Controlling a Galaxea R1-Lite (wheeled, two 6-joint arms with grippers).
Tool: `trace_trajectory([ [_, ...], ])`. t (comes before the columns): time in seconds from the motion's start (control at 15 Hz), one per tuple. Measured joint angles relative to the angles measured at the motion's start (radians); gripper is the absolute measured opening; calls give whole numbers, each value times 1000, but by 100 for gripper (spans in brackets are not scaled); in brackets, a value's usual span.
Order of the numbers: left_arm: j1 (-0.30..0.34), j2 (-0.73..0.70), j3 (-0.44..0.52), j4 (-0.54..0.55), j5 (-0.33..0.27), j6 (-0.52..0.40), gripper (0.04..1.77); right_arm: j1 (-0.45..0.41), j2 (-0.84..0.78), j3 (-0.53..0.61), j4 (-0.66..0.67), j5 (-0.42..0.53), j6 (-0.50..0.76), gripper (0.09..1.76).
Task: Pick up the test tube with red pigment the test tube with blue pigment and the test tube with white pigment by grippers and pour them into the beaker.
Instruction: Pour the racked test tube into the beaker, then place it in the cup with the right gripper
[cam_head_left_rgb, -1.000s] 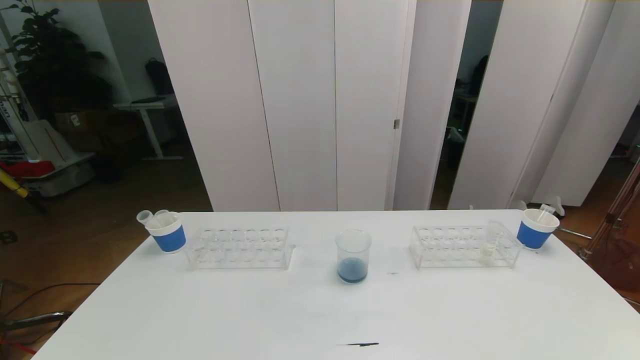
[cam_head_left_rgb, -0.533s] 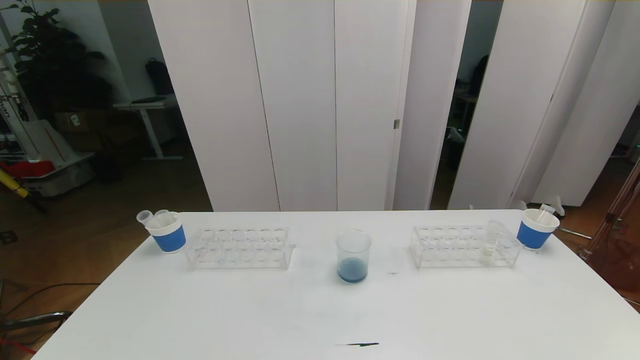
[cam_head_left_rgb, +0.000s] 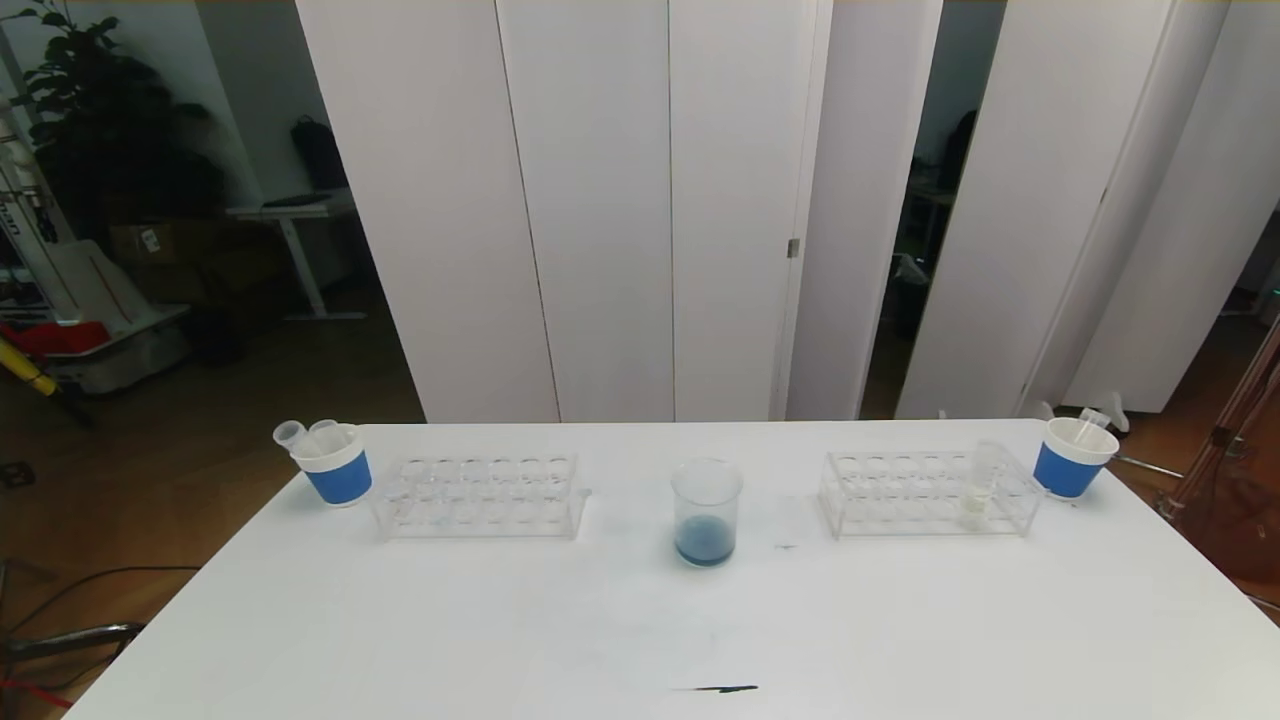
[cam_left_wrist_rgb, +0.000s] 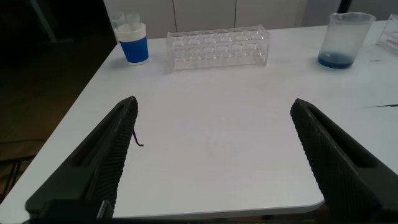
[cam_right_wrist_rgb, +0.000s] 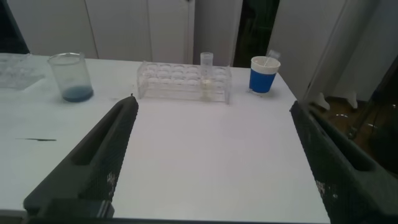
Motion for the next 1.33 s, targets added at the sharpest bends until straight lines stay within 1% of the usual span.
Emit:
trace_trajectory([
  [0.2, 0, 0, 0, 0, 0, 0, 175, 0, 151, -186, -6, -1, 33, 175],
  [0.47, 0, 0, 0, 0, 0, 0, 175, -11, 415, -439, -9, -3, 71, 175],
  [0.6, 0, 0, 0, 0, 0, 0, 175, -15, 548, -533, -16, -3, 100, 175],
  [0.73, 0, 0, 0, 0, 0, 0, 175, -31, 682, -598, -47, -3, 120, 175],
  [0.87, 0, 0, 0, 0, 0, 0, 175, -53, 803, -625, -102, -2, 124, 175],
  [1.07, 0, 0, 0, 0, 0, 0, 175, -65, 961, -633, -208, -1, 111, 175],
  [1.2, 0, 0, 0, 0, 0, 0, 175, -59, 1045, -601, -326, -3, 106, 175],
  [1.33, 0, 0, 0, 0, 0, 0, 175, -51, 1106, -524, -462, -8, 104, 175],
])
